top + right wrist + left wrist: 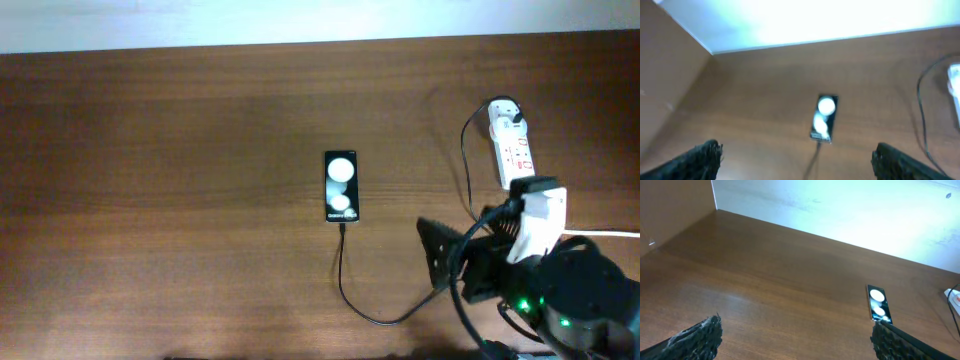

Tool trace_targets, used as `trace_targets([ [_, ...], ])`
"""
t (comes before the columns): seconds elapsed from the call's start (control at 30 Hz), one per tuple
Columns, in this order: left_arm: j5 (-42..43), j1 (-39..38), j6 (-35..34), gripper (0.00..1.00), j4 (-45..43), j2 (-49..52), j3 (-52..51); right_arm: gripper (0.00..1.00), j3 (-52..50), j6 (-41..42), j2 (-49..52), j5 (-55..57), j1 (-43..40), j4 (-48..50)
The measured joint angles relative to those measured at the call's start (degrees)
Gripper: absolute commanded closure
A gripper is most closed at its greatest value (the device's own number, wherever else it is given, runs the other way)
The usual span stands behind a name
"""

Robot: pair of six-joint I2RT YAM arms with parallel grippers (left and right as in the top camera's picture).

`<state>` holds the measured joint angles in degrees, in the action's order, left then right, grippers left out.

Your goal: Plug charger to phone and switch on socket

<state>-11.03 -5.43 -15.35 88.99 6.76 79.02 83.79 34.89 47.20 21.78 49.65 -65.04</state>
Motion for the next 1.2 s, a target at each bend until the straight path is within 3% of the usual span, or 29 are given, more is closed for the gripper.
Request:
trace_targets([
  [0.1,0.00,0.00,0.00,0.01,-0.07,-3.19,-0.07,0.65,-0.11,-0.33,-0.02,8.07,0.00,13.77],
  [0.2,0.00,0.07,0.00,0.01,0.42,-5.95,0.44,0.87,0.09,-0.68,0.04,14.95,0.00,28.04],
  [0.3,-0.07,0.11,0.00,0.01,0.42,-6.03,0.44,0.89,0.07,-8.76,0.09,16.76,0.00,39.74],
  [0.37,-0.17,0.11,0.00,0.01,0.44,-6.03,0.44,0.89,0.04,-21.29,0.04,17.20,0.00,41.27],
  [0.53,-0.17,0.11,0.00,0.01,6.40,-6.08,0.48,0.91,0.04,-41.59,0.00,17.25,0.00,42.01],
  [0.6,-0.15,0.11,-0.02,0.01,4.59,-6.08,0.48,0.92,0.04,-44.74,-1.73,17.20,-0.20,41.48],
  [0.77,-0.15,0.11,-0.02,0.01,-8.28,-6.25,-0.74,0.92,0.13,-43.50,-8.00,13.68,-12.11,37.44],
  [0.87,-0.24,0.15,-0.02,0.01,-18.43,-6.32,-8.07,0.92,0.15,-37.92,-11.98,0.96,-24.87,30.95],
  [1.03,-0.07,0.22,-0.02,0.01,-47.30,-6.29,-36.50,0.93,0.24,-31.23,-21.11,-23.45,-47.76,24.74],
  [1.2,0.13,0.22,0.00,0.01,-62.95,-6.10,-58.86,0.92,0.42,-27.85,-26.43,-30.23,-49.31,24.92],
])
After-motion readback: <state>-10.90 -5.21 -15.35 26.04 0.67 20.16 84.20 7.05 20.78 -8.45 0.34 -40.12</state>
